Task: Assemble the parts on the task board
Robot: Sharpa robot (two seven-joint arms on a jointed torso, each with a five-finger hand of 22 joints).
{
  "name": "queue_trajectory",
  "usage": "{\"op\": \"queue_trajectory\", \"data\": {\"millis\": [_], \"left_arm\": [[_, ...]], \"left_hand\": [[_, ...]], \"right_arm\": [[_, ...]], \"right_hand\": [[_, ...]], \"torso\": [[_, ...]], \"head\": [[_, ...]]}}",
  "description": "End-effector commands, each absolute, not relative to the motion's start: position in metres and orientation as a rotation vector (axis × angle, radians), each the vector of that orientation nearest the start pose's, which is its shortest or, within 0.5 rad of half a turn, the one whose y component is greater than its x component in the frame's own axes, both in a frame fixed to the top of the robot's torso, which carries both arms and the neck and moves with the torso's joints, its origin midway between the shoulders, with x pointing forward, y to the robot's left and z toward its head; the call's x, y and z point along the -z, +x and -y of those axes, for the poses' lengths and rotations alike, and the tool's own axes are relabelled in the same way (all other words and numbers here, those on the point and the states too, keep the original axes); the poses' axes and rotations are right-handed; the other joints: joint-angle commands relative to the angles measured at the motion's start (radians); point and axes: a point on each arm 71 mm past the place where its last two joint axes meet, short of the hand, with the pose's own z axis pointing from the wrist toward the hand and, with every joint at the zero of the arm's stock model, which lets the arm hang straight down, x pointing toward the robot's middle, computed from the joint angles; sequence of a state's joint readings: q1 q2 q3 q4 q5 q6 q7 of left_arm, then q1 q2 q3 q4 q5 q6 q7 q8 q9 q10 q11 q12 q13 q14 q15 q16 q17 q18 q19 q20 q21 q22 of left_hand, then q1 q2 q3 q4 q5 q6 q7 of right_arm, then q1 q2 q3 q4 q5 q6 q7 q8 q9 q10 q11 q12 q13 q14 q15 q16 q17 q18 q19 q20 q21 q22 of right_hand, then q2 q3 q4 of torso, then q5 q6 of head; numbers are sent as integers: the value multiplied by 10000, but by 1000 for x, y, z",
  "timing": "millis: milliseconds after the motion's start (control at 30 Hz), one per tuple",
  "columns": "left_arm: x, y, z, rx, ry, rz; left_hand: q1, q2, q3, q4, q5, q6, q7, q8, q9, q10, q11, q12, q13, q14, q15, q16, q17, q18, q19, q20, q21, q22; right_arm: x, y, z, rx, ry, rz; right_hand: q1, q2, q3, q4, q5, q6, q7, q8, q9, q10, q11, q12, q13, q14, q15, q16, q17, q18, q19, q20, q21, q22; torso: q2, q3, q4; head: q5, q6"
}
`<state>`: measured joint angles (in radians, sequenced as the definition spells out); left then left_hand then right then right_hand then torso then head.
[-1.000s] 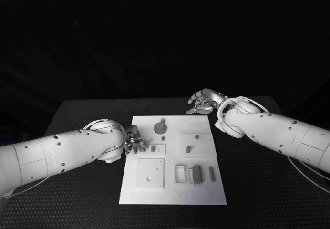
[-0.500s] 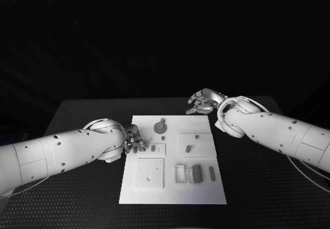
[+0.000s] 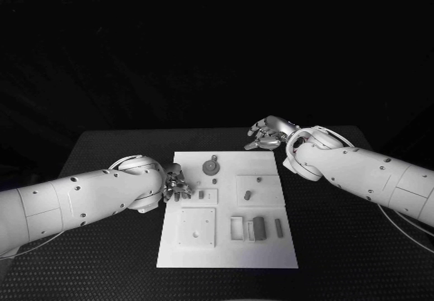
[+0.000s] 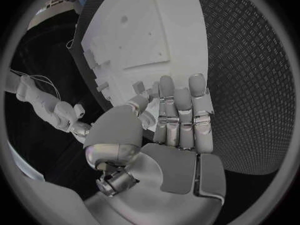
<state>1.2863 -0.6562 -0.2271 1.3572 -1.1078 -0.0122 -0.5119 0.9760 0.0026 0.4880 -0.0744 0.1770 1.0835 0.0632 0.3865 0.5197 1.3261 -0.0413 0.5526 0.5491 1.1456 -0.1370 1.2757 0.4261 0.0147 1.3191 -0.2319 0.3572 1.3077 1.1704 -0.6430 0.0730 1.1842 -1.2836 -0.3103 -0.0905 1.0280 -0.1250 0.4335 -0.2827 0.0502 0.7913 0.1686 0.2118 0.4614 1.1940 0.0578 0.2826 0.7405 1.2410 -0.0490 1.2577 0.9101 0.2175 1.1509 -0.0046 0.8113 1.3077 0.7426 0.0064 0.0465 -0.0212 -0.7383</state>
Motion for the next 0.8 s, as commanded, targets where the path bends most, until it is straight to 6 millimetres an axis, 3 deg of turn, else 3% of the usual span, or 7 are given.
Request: {"op": "queue_trajectory", "data": {"millis": [33,467,800], "left_arm": [[253,498,-183,2695,-994,-22663],[253,500,-181,2787,-1124,-22510],[254,499,-179,2856,-1096,-22526]], "left_hand": [[-8,90,1179,-1137,7,55,19,5,-13,67,-6,28,16,-7,-62,41,8,72,3,-50,36,207],[-174,-64,1186,-1048,-174,-20,43,-30,-7,46,14,15,11,-10,-48,1,-7,57,-15,-48,24,190],[-123,26,1252,-1063,-196,-5,31,-16,9,63,2,29,19,12,-59,6,-3,69,3,-62,33,194]], "right_arm": [[186,553,203,-6423,1351,-16600],[186,553,203,-6441,1359,-16594],[186,553,203,-6433,1369,-16601]], "right_hand": [[-119,15,5,48,21,-10,86,-8,-15,-3,55,-53,12,-46,6,-43,14,443,-4,-98,-68,128],[-127,15,10,46,21,-12,86,-8,-17,-2,55,-60,16,-48,6,-45,15,443,-6,-98,-71,129],[-136,22,14,50,21,-11,86,-6,-19,1,55,-64,19,-49,6,-45,16,443,-5,-98,-72,130]], "torso": [[0,0,-2],[3,9,-3],[3,9,-5]], "head": [[-2,-6],[-3,-4],[-11,-11]]}}
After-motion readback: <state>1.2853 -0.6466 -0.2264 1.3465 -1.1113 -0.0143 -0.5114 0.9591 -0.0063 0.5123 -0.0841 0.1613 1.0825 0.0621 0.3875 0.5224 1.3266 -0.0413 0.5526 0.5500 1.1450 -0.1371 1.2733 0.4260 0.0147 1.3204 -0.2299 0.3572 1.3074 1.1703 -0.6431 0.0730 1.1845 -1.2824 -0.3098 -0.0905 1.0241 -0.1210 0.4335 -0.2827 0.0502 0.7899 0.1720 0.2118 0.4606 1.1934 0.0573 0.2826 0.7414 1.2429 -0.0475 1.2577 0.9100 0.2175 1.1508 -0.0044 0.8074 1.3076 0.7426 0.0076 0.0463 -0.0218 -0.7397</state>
